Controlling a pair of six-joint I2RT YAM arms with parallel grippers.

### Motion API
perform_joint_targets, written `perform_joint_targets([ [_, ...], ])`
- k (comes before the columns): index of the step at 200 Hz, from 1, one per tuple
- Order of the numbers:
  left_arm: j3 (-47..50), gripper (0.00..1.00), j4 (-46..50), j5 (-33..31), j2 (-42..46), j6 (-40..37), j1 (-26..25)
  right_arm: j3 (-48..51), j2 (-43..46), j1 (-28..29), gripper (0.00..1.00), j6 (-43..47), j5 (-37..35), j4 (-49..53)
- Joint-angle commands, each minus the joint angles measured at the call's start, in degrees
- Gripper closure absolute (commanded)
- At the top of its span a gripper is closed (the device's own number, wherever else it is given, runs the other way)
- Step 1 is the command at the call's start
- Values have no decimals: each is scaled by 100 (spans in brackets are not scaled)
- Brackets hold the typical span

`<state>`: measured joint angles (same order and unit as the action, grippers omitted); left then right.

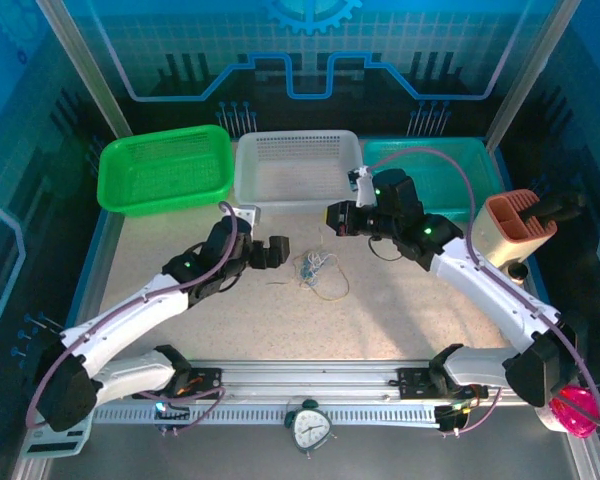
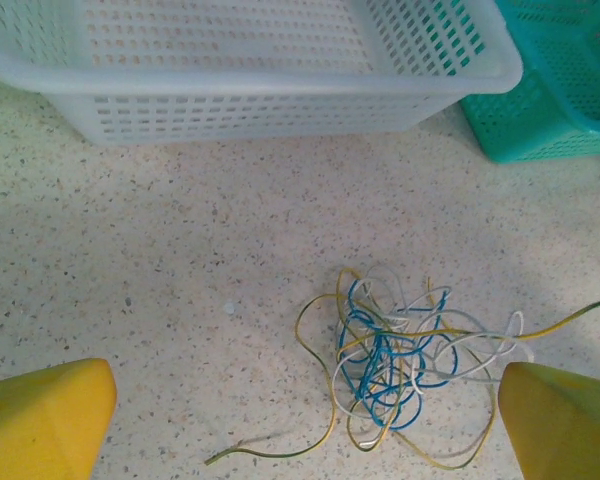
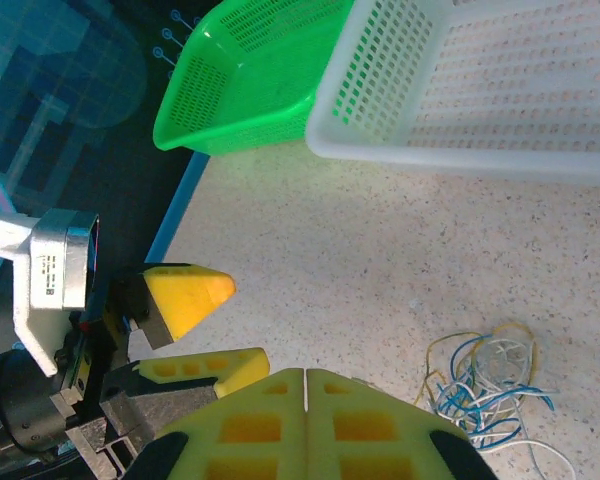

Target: Untangle the cables

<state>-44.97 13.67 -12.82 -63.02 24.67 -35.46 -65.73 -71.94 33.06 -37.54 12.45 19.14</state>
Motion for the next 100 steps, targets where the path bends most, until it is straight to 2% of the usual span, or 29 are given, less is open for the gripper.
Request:
perform_joint_targets([
  [1, -203, 1, -56, 199, 209, -196, 61, -289, 62, 121, 100, 159, -49, 243],
  [48, -335, 1, -128, 380, 321, -292, 113, -469, 176, 144, 100, 392, -45, 143],
  [100, -616, 1, -161, 599, 317, -394, 128, -1375, 138, 140, 100, 716, -157, 536],
])
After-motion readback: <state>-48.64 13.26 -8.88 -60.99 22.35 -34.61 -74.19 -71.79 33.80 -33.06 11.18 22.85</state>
